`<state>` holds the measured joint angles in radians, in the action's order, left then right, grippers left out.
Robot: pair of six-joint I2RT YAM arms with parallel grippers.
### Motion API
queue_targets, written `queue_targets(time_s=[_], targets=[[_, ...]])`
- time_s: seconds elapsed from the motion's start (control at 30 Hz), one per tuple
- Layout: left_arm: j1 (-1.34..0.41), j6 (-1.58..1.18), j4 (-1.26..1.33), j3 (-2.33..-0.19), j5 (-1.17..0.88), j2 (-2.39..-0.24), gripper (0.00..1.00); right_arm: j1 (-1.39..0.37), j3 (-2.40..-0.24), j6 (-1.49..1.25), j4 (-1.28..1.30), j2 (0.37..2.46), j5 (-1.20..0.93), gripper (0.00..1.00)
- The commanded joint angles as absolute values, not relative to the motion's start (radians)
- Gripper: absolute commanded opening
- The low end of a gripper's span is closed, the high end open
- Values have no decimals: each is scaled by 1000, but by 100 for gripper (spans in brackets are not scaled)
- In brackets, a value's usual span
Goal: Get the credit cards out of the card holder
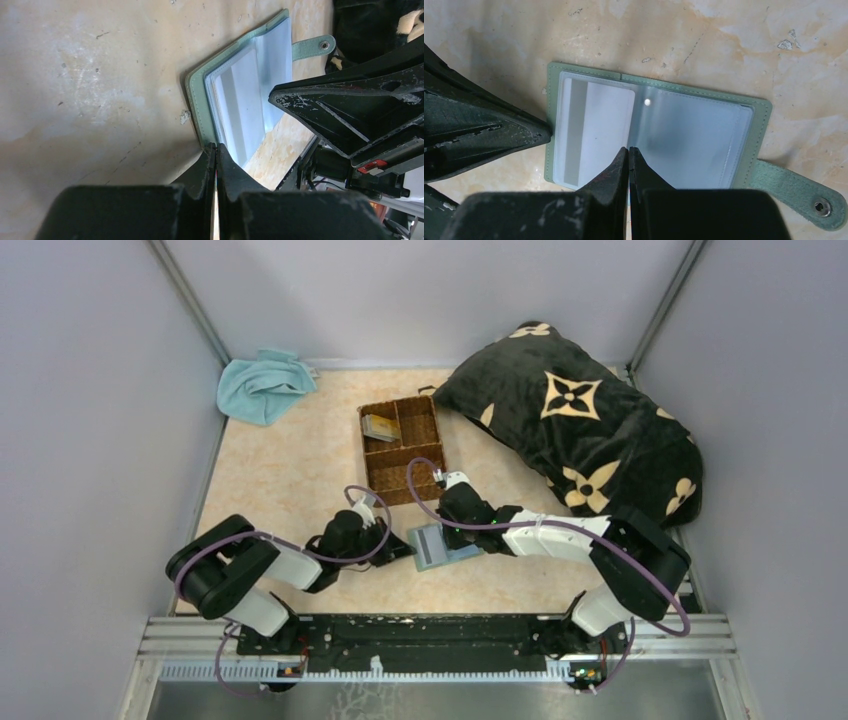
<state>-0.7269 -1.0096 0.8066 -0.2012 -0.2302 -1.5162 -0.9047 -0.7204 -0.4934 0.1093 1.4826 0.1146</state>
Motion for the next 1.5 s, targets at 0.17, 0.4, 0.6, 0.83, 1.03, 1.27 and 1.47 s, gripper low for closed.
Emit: queue_targets(time_s=[0.17, 0.4, 0.6, 0.83, 1.03, 1.27, 1.47], targets=[[-738, -996, 823, -228, -238, -1535, 6, -906, -715, -499, 47, 1490, 100, 0], [-738, -992, 803, -251, -251, -1526, 6, -906, -703, -512, 43, 1482, 101, 0], [-738, -988, 747, -250, -241, -1455, 6, -905, -704, -510, 50, 1479, 112, 0], [-738, -968, 708, -261, -233, -1446, 6, -906, -706, -510, 50, 1481, 109, 0], [-738, -987, 775, -264, -257, -1504, 6, -905, -705, -509, 56, 1478, 110, 0], [-739, -991, 802, -278, -273, -1533, 6, -905, -698, -511, 53, 1481, 106, 0], [-739, -992, 815, -290, -284, -1556, 6, -906, -695, -513, 51, 1483, 103, 0]])
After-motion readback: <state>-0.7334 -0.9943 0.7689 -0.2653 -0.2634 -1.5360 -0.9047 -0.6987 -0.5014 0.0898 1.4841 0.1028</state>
